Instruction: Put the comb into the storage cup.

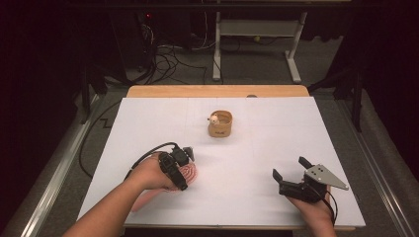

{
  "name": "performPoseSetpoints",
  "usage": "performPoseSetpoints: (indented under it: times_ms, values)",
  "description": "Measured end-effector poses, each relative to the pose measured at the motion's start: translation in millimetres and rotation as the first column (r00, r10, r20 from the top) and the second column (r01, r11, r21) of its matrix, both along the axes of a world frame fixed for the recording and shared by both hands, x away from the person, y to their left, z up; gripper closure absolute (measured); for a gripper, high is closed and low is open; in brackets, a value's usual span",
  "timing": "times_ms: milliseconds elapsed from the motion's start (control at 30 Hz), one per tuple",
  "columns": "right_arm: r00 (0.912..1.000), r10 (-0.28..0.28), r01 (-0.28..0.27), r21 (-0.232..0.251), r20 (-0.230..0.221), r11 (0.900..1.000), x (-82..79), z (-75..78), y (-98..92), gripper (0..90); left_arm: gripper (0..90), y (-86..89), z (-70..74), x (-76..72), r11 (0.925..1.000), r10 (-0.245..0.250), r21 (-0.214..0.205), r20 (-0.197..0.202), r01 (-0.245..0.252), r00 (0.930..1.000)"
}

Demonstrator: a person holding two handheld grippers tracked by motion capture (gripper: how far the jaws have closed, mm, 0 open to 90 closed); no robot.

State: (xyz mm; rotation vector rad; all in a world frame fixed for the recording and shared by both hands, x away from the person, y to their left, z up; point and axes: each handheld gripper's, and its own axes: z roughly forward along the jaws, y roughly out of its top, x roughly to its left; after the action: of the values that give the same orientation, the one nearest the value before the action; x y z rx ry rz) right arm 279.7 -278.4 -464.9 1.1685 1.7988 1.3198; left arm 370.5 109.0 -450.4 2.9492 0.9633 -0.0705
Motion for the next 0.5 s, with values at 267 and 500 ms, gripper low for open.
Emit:
performPoseSetpoints:
  times_ms: [267, 500]
  values:
    - [1.0000, 0.006, -0.006, -0.004, -0.001, 1.0000, 0.6, -0.2, 1.4, 0.4, 17.8, 3.4, 2.7, 2.5, 0.9998, 0.008, -0.020, 0.001, -0.008, 1.0000]
    - [1.0000, 0.006, -0.006, -0.002, 0.001, 1.0000, 0.2, 0.0, 1.1, 0.4, 18.5, 3.2, 2.7, 2.4, 0.9998, 0.012, -0.017, 0.002, -0.012, 0.9999]
